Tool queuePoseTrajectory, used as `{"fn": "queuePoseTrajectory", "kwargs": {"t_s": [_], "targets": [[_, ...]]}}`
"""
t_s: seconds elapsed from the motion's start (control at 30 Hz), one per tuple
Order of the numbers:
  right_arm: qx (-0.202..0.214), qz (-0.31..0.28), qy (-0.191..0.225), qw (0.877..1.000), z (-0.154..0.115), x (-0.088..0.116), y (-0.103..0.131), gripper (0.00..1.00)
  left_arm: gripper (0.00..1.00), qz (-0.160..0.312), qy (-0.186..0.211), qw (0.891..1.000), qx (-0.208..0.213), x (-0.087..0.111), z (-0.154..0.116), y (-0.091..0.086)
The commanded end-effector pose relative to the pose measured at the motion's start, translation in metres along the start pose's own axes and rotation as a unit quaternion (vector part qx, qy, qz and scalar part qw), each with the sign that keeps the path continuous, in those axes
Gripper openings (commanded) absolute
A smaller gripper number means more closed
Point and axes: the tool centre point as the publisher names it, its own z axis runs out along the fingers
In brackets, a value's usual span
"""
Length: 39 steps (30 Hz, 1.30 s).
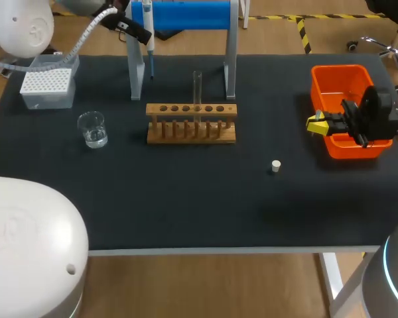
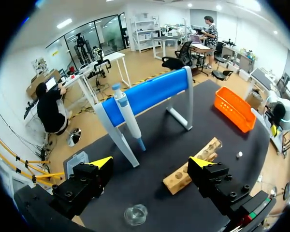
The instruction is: Invert the test tube, pick up the pipette, mount the tip to pipette, aspirate from beaker and dispense into the tube, eject the tip, return the pipette, and cap with the stopper.
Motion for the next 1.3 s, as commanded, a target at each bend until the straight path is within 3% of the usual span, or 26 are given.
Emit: {"fn": "queuePoseTrajectory", "kwargs": {"t_s": [0.03,0.27,0.4,0.73,1.03,1.3], "targets": [[0.001,0.000,0.000,1.000,0.000,0.001,0.000,0.00,1.00,-0.001,0.000,1.000,-0.002,0.000,-0.001,-0.001],[0.001,0.000,0.000,1.000,0.000,0.001,0.000,0.00,1.00,-0.001,0.000,1.000,-0.002,0.000,-0.001,-0.001],[0.001,0.000,0.000,1.000,0.000,0.001,0.000,0.00,1.00,-0.033,-0.018,0.999,0.012,0.004,0.005,0.005],[0.001,0.000,0.000,1.000,0.000,0.001,0.000,0.00,1.00,-0.082,-0.051,0.993,0.071,0.008,0.010,0.007],[0.001,0.000,0.000,1.000,0.000,0.001,0.000,0.00,1.00,-0.116,-0.083,0.982,0.121,-0.002,0.017,0.002],[0.001,0.000,0.000,1.000,0.000,0.001,0.000,0.00,1.00,-0.135,-0.092,0.976,0.143,-0.005,0.038,-0.004]]}}
